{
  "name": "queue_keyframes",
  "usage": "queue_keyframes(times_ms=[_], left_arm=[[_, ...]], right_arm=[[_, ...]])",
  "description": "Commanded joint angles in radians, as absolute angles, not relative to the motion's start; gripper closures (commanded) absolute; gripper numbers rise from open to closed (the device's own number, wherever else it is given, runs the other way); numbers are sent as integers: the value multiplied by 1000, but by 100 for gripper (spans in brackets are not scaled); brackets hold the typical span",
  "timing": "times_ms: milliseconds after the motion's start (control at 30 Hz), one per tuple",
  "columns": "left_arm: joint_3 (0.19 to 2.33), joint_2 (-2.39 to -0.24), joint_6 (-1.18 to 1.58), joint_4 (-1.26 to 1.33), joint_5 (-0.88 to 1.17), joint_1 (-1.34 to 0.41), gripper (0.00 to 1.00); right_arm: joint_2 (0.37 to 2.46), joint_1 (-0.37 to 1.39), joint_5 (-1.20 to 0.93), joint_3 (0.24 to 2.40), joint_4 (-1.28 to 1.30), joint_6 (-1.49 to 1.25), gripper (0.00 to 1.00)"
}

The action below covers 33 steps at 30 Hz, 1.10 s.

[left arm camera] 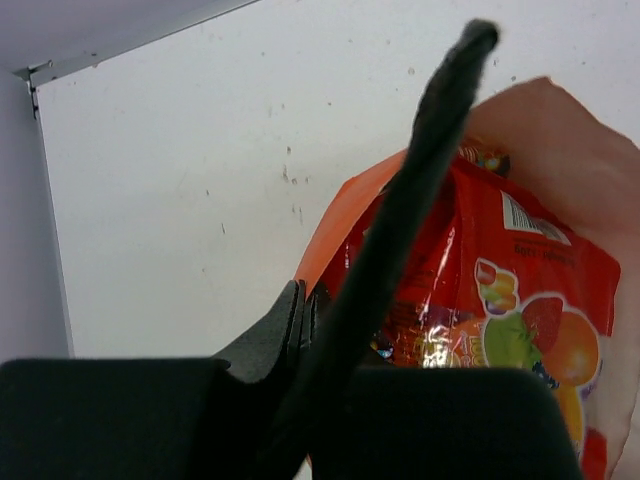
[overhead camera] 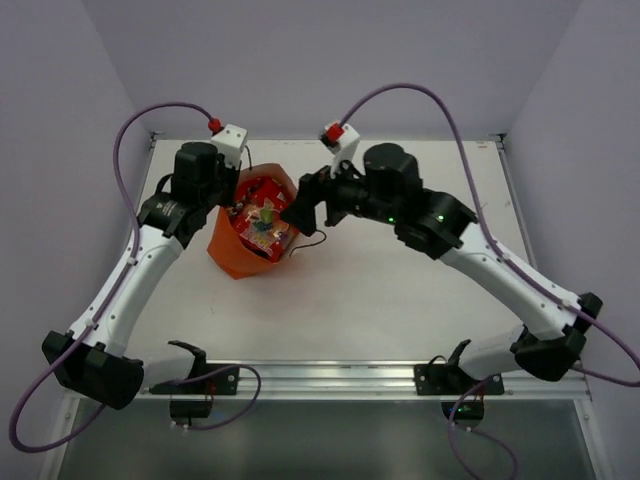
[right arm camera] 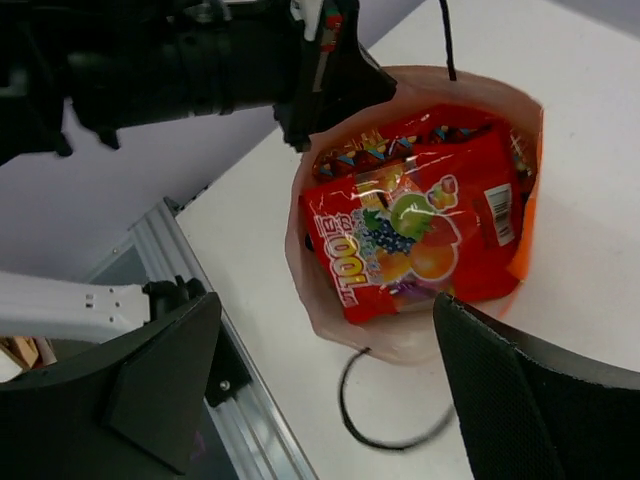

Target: Take the snacks out of the paper bag

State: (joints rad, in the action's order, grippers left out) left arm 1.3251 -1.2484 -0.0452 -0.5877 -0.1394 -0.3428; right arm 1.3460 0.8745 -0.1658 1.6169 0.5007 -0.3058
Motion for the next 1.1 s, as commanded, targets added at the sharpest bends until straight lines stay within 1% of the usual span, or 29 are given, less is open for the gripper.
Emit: queue_keyframes(times_ms=[0,133,233,300,400,567,733,833,867,933,967,1000,1033,1067], left_arm=[[1299,-1141,-9,-460,-150,-339,100],[1246,-1086,52,-482,-123,-341,100],[1207,-1025,86,-480,-66,-341,100],[1184,-1008,100,-480,-17,-342,100],[1157,-983,120,-482,-9,-345,100],[1134,-983,152,-479,-5,-354,100],[1135,-997,186,-471,-15,-374,100],[1135,-997,199,-465,-25,-382,100],[1135,-999,201,-465,-25,-383,100],[1135,-1003,202,-462,-29,-387,100],[1135,-1003,201,-460,-37,-388,100],[1135,-1006,199,-460,-37,-388,100],[1135,-1006,198,-460,-38,-387,100],[1135,-1008,196,-460,-41,-388,100]], right_arm=[[1463,943,-31,1696,436,-461,11],[1575,1014,125,1730,416,-564,10],[1647,1015,210,1755,458,-681,9],[1673,1019,225,1747,453,-732,8],[1716,1025,288,1772,498,-796,5],[1782,1040,348,1822,595,-931,4],[1876,1058,390,1913,701,-991,5],[1908,1058,388,1922,741,-1005,7],[1920,1058,387,1916,742,-1009,14],[1927,1058,367,1885,733,-1011,24],[1930,1058,350,1876,730,-1012,34],[1930,1058,345,1870,729,-1012,40],[1930,1058,342,1862,729,-1011,49],[1922,1058,339,1856,724,-1005,70]])
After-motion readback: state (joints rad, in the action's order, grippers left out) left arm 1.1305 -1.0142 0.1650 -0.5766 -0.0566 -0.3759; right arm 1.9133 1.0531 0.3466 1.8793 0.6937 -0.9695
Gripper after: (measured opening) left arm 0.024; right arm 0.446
